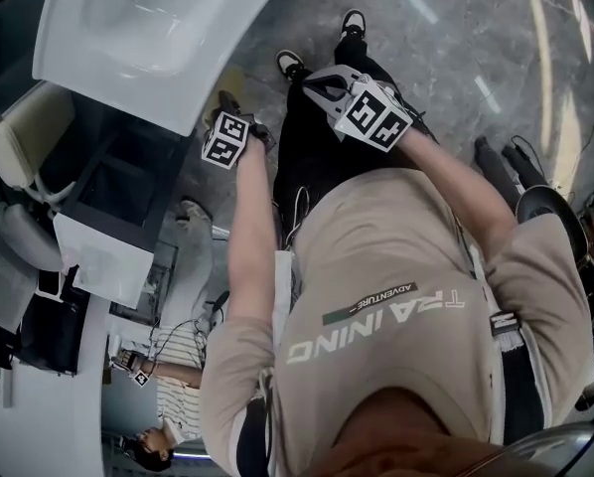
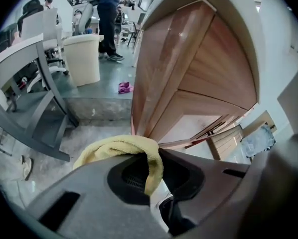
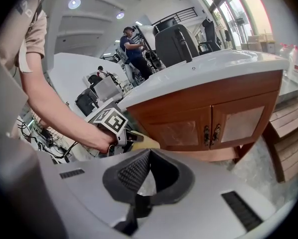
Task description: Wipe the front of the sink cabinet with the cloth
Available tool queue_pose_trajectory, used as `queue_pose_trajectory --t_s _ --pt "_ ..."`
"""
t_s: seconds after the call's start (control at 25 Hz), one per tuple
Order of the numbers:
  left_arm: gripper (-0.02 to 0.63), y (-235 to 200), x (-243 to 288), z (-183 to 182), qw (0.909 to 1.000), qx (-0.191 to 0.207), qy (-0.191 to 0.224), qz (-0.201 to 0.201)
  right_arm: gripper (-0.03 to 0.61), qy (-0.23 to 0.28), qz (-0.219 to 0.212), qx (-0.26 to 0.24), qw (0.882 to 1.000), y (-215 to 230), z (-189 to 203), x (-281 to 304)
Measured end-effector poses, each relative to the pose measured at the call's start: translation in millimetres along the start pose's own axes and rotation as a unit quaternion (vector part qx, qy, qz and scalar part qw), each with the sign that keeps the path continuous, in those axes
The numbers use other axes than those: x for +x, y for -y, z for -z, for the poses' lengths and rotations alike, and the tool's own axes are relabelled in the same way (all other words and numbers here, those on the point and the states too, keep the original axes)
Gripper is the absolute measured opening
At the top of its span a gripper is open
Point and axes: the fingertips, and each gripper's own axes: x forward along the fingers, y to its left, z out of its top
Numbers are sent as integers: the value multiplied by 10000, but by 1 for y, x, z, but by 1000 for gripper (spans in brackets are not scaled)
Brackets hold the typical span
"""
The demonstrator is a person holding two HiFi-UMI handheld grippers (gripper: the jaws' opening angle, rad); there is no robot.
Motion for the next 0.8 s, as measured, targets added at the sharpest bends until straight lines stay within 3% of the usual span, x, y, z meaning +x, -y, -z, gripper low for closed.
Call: queue_pose_trajectory --t_s 0.44,0.64,0.8 --pt "43 1 31 -20 9995 -55 -35 301 12 300 337 560 9974 -14 11 30" --pt "43 12 36 -19 9996 -2 -36 273 12 450 493 795 9946 -4 25 24" --pt "43 23 39 -24 9996 -210 105 173 12 490 602 940 9925 12 38 16"
